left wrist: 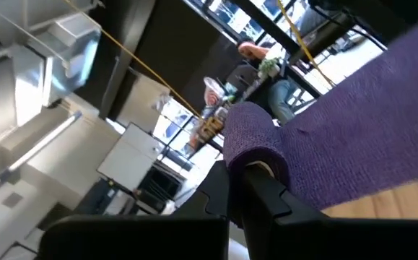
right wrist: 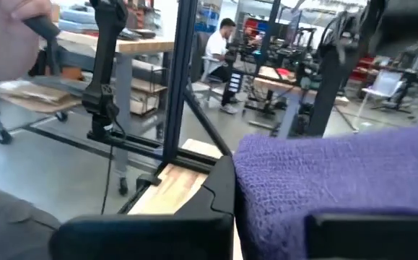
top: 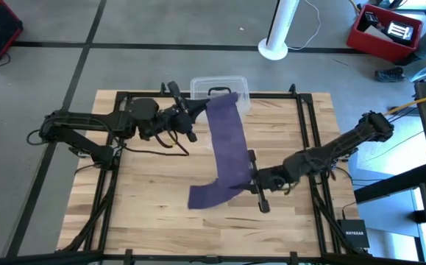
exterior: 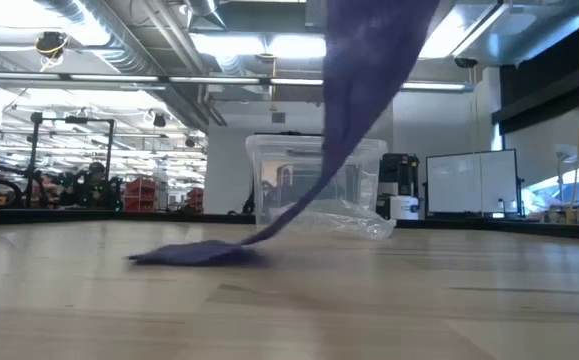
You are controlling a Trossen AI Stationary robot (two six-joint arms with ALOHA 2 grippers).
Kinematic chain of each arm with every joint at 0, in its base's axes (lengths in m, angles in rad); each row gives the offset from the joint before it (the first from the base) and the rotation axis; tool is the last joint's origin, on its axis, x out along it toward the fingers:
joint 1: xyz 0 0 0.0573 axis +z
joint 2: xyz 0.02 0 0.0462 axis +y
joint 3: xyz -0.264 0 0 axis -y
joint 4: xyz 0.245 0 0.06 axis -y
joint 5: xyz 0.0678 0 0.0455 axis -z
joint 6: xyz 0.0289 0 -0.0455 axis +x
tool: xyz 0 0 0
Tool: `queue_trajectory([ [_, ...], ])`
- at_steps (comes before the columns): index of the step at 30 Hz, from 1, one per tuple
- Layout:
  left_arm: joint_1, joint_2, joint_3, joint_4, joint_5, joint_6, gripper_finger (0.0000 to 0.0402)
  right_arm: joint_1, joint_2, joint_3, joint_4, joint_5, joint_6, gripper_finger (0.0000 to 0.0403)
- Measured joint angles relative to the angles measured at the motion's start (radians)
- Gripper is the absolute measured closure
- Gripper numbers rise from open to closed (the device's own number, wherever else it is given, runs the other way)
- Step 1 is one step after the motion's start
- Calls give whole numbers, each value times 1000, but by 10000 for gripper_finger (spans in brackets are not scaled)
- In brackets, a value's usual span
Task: Roll bandage
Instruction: Roll the violet bandage
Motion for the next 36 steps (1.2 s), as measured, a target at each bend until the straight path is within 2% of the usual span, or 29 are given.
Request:
queue_trajectory([
  [5,-20,-2,-73,54,-12,-22,400,69,0,150,-119,83,-107,400],
  [11,-26,-4,-204,169,3,-59,400,74,0,291,-222,101,-142,399],
  [15,-44,-4,-291,249,72,-111,401,73,0,356,-248,106,-183,399],
  [18,-67,-4,-349,281,86,-118,401,52,0,390,-253,107,-196,399],
  [24,-110,19,-405,298,127,-180,401,-35,0,454,-240,79,-144,399],
  [36,-216,124,-405,338,123,-142,401,-320,1,473,-201,97,-14,398],
])
